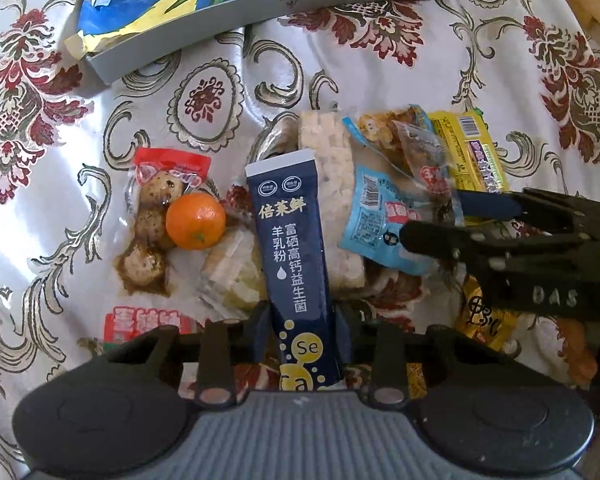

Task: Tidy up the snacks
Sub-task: 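Grasp the dark blue stick pack with the left gripper while the right grasps the clear meat packet, then carry both packs to the grey tray and release them inside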

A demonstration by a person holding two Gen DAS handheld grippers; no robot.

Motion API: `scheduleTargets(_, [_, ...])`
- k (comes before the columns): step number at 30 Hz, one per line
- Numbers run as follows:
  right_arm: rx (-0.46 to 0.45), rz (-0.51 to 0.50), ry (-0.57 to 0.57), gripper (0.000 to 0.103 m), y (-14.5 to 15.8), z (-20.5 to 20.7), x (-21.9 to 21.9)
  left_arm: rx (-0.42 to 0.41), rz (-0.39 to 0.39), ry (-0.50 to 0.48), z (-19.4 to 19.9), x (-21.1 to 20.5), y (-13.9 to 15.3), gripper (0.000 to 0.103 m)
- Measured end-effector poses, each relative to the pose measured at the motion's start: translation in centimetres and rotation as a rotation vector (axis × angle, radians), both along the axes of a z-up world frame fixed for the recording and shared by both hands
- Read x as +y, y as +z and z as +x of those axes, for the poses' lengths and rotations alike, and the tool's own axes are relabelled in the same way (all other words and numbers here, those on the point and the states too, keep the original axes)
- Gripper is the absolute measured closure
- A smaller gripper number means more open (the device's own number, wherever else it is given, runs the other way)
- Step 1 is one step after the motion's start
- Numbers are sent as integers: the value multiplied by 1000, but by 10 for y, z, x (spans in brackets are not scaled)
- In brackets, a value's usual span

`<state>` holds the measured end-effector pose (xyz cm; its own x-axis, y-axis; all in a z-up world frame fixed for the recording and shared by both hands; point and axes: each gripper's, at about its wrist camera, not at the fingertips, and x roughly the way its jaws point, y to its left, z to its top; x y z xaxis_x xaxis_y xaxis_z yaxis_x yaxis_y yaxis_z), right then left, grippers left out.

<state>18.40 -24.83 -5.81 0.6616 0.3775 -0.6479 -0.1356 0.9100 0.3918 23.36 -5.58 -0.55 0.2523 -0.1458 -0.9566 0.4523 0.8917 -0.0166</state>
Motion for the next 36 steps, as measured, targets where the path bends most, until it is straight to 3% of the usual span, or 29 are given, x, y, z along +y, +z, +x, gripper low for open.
scheduleTargets(3, [-6, -32, 8, 29, 1, -1, 4, -8, 13, -5, -2, -1, 1, 68])
scheduleTargets(7, [1, -45, 0, 43, 0, -1, 4, -16, 24, -5, -3, -1, 1, 70])
scheduleTargets(13, [12, -34, -18, 52, 1, -3, 0, -21, 23, 5, -5, 2, 1, 72])
scheduleTargets(27, [-35, -36, -21, 56, 6, -10, 0, -63, 14, 48, -8, 9, 9, 75])
scheduleTargets(36, [-152, -6, -5, 56, 19, -16, 0, -136, -1, 46, -11, 7, 23, 76])
